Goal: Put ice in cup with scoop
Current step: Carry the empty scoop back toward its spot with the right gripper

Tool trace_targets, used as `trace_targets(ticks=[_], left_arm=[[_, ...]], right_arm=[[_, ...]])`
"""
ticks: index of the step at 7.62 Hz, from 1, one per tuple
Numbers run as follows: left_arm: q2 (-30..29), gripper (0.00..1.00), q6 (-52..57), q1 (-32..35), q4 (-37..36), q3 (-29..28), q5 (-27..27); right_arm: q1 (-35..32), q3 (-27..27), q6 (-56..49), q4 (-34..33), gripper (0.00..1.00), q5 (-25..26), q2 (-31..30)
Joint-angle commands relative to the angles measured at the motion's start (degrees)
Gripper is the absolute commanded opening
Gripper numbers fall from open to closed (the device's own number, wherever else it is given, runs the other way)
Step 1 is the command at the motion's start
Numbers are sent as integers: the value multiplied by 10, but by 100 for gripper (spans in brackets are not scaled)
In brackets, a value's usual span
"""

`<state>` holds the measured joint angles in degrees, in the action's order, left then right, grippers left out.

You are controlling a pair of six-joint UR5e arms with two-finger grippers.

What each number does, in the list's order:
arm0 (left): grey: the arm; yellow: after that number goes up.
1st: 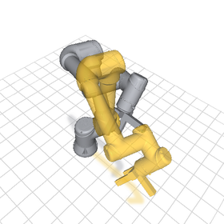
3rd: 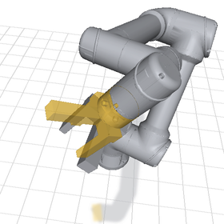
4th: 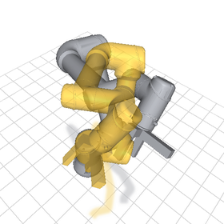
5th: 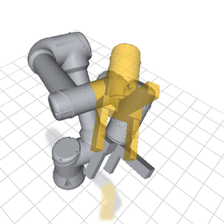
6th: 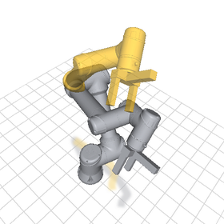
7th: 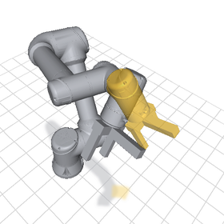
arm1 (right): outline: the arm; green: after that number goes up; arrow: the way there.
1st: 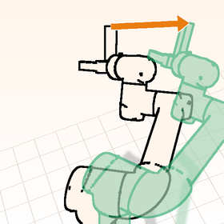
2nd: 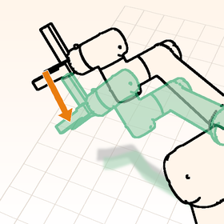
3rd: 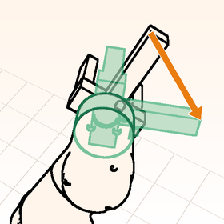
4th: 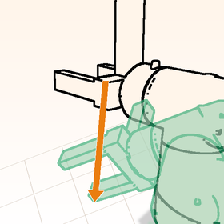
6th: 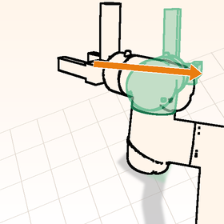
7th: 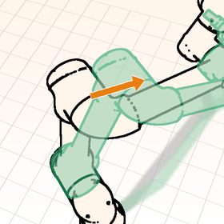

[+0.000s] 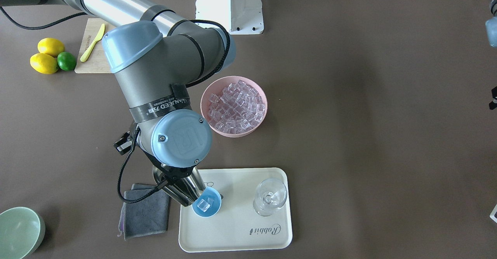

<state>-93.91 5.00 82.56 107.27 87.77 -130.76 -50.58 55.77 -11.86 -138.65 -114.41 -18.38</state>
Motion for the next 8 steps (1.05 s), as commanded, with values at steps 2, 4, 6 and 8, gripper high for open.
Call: trace_targets(ticks=[2, 4, 6, 8], left_arm=[[-7, 99, 32, 53, -1, 1, -3], [25, 99, 35, 79, 0, 41, -10], [30, 99, 35, 79, 0, 34, -48], [26, 99, 35, 79, 1, 1, -44]], right_arm=[[0, 122, 9, -56, 0, -5, -52], [-19, 342, 113, -69, 0, -21, -199], [-38, 533, 269, -29, 0, -36, -375], [-62, 604, 292, 69, 0, -70, -518]])
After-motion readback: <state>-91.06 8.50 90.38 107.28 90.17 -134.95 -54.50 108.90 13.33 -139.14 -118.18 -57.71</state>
